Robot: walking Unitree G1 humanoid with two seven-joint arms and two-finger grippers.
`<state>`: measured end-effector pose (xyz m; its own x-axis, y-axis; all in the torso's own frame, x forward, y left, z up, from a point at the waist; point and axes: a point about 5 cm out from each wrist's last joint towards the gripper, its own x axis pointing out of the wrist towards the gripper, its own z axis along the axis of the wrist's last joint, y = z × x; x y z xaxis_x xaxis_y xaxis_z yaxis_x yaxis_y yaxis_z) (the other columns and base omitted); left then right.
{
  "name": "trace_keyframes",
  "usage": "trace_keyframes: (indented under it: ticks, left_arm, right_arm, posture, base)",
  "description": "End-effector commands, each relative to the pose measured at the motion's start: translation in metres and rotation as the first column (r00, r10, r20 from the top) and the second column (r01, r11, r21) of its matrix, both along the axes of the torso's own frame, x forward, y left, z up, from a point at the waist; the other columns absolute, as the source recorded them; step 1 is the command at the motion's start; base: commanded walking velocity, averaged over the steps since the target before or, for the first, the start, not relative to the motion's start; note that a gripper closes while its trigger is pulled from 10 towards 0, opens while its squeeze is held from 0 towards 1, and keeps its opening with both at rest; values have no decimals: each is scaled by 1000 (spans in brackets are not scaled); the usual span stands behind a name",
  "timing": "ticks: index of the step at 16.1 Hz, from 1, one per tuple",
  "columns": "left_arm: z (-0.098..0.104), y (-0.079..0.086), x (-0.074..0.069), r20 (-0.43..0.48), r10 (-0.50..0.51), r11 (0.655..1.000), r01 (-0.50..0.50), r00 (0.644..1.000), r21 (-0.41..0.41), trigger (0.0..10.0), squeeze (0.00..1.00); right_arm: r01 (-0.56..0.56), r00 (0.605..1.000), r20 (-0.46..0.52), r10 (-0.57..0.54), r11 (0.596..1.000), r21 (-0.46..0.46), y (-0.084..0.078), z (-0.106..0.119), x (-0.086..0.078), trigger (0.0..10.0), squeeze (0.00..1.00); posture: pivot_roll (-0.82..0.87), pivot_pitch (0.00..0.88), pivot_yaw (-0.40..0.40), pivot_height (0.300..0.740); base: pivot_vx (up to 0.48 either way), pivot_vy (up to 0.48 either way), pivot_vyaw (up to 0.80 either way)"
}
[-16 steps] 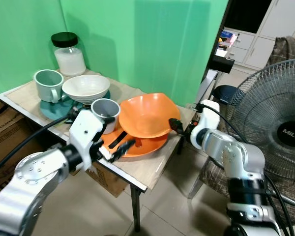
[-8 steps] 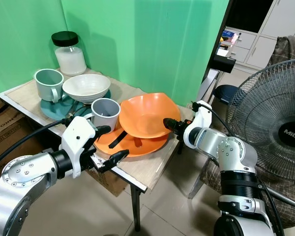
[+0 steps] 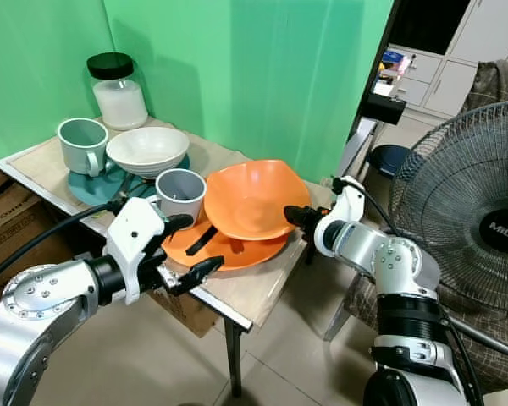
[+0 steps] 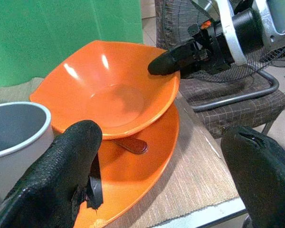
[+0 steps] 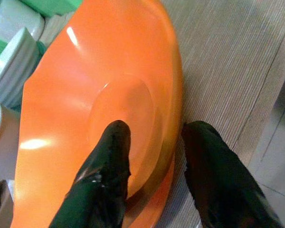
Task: Setting the table
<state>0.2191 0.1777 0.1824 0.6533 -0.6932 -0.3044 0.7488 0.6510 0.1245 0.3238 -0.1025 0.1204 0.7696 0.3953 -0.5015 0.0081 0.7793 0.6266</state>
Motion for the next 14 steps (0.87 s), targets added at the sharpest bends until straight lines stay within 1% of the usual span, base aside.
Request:
trace_keyframes:
  ticks: [1,4,5,9,12,14]
  left_arm:
    - [2,1,0,8,1,1000,-1,1000,10,10000,0]
    - [2,0,0,11,-3,1000,3,1000,11,10000,0]
    - [2,0,1,19,-4,1000,4,1000,24,10000,0]
    - [2,-1,1,23,-6,1000,6,1000,25,10000,0]
    - [1,0,-1,27,-3,1000,2,1000,25,10000,0]
    - [1,0,-1,33,0,1000,-1,999,28,10000,0]
  right_arm:
    - [13,1000,10,-13,1000,18,0,5,3,0,0]
    - [27,1000,14,-27,999,26,-3,6,3,0,0]
    - [33,999,17,-33,999,26,-4,7,3,0,0]
    - [58,997,47,-61,997,44,-7,14,4,0,0]
    - [82,992,89,-91,992,95,-10,24,6,0,0]
    - [90,985,134,-107,988,127,-13,32,5,0,0]
  posture:
    - [195,0,-34,740]
    - [192,0,-33,740]
    - [192,0,-33,740]
    - [191,0,-36,740]
    - [191,0,-38,740]
    - [190,0,-41,740]
  base:
    - [0,0,0]
    - [0,0,0]
    - [0,0,0]
    - [0,0,0]
    - [0,0,0]
    - [0,0,0]
